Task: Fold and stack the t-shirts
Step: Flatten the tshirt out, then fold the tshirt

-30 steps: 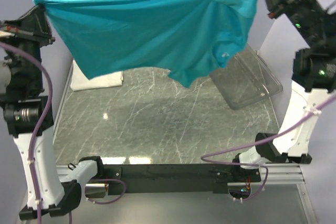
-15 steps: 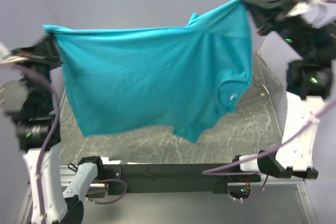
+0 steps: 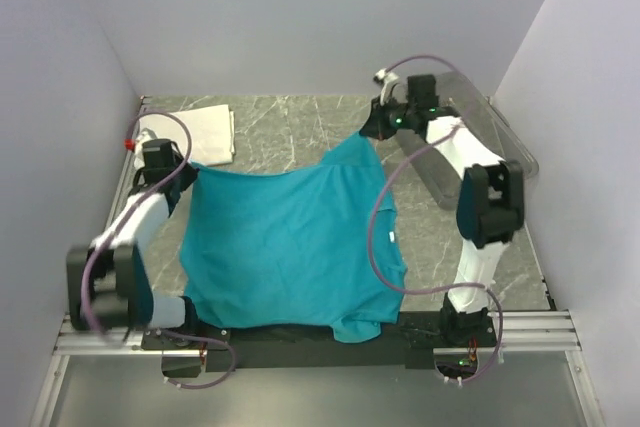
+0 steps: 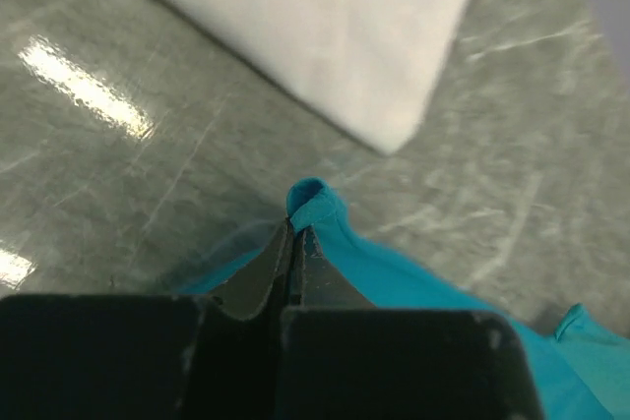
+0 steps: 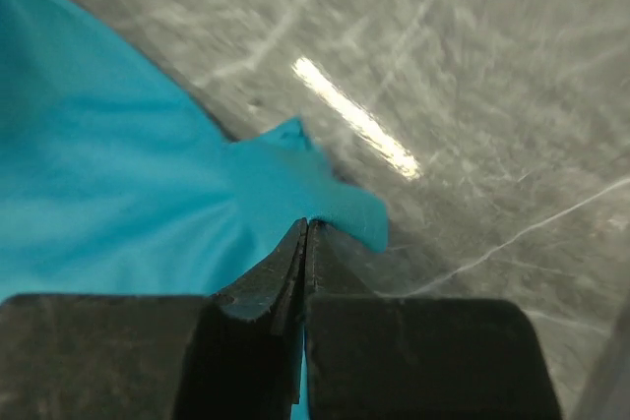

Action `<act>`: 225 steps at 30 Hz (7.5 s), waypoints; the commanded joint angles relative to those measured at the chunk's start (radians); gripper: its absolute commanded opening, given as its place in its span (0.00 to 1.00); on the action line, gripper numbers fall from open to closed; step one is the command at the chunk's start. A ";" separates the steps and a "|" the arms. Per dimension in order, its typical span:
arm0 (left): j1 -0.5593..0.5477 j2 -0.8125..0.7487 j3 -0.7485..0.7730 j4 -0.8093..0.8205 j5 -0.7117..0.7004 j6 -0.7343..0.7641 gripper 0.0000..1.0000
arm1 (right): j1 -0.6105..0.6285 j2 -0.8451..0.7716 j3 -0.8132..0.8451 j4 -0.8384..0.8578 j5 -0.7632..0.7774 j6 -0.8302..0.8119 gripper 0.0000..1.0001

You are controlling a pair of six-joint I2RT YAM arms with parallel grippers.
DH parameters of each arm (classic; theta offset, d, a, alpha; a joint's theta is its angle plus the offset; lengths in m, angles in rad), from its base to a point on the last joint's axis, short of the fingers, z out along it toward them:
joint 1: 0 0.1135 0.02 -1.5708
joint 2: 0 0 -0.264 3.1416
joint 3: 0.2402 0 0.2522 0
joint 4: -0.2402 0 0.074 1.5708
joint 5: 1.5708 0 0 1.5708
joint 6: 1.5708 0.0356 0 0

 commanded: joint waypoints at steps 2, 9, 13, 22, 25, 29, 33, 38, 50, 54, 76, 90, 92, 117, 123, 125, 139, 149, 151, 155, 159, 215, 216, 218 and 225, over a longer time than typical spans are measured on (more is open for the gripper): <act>0.006 0.214 0.109 0.134 -0.018 -0.021 0.00 | 0.024 0.122 0.106 0.072 0.089 -0.061 0.00; 0.004 0.490 0.352 0.080 -0.016 0.002 0.00 | 0.031 0.242 0.250 0.022 0.152 -0.059 0.00; 0.006 0.520 0.390 0.091 -0.004 0.008 0.01 | 0.033 0.230 0.272 0.018 0.148 -0.052 0.00; 0.010 0.437 0.324 0.154 0.005 0.005 0.00 | 0.025 0.212 0.326 -0.027 0.146 -0.090 0.00; 0.016 0.406 0.299 0.149 -0.005 -0.006 0.00 | 0.016 0.196 0.333 -0.067 0.105 -0.124 0.00; 0.023 0.351 0.252 0.158 -0.025 -0.006 0.00 | -0.013 0.163 0.298 -0.086 0.057 -0.157 0.00; 0.044 0.382 0.270 0.134 -0.016 0.003 0.00 | -0.031 0.153 0.296 -0.090 0.051 -0.153 0.00; 0.053 0.431 0.307 0.128 0.034 0.025 0.00 | -0.035 0.139 0.287 -0.089 0.036 -0.153 0.00; 0.082 0.406 0.307 0.145 0.105 0.077 0.00 | -0.035 0.046 0.186 -0.109 -0.084 -0.205 0.00; 0.092 0.390 0.285 0.135 0.117 0.098 0.00 | -0.033 0.002 0.131 -0.115 -0.096 -0.225 0.00; 0.113 0.379 0.259 0.118 0.160 0.126 0.00 | -0.018 -0.126 -0.070 -0.196 -0.144 -0.335 0.00; 0.131 0.344 0.210 0.134 0.159 0.120 0.00 | -0.007 -0.215 -0.187 -0.238 -0.165 -0.391 0.00; 0.131 0.340 0.204 0.132 0.157 0.123 0.00 | -0.007 -0.224 -0.205 -0.235 -0.168 -0.391 0.00; 0.147 0.150 0.017 0.175 0.180 0.166 0.01 | 0.001 -0.318 -0.339 -0.218 -0.138 -0.397 0.00; 0.147 0.109 -0.031 0.154 0.165 0.158 0.01 | 0.001 -0.322 -0.355 -0.212 -0.121 -0.398 0.00; 0.148 0.101 -0.038 0.145 0.156 0.157 0.01 | 0.002 -0.328 -0.360 -0.212 -0.124 -0.400 0.00; 0.150 0.100 -0.051 0.082 0.142 0.160 0.01 | 0.005 -0.354 -0.429 -0.262 -0.118 -0.489 0.00; 0.148 -0.049 -0.087 -0.116 0.082 0.060 0.57 | 0.011 -0.347 -0.483 -0.397 -0.001 -0.659 0.28; 0.150 -0.118 -0.097 -0.153 0.076 0.033 0.64 | 0.011 -0.359 -0.495 -0.417 0.030 -0.691 0.39; 0.150 -0.245 -0.110 -0.182 0.070 0.016 0.72 | 0.001 -0.391 -0.503 -0.428 0.043 -0.707 0.56; 0.150 -0.308 -0.095 -0.191 0.071 0.026 0.76 | 0.008 -0.367 -0.432 -0.414 0.004 -0.612 0.56; 0.150 -0.404 -0.014 -0.245 0.255 0.066 0.78 | 0.452 0.040 -0.007 -0.838 0.016 -0.418 0.92; 0.150 -0.405 -0.012 -0.245 0.254 0.068 0.78 | 0.444 0.006 -0.015 -0.819 0.034 -0.418 0.94; 0.150 -0.410 -0.017 -0.247 0.252 0.066 0.78 | 0.407 -0.029 -0.039 -0.790 0.059 -0.409 0.95; 0.148 -0.414 -0.021 -0.240 0.258 0.062 0.78 | 0.272 -0.126 -0.205 -0.597 0.249 -0.400 0.95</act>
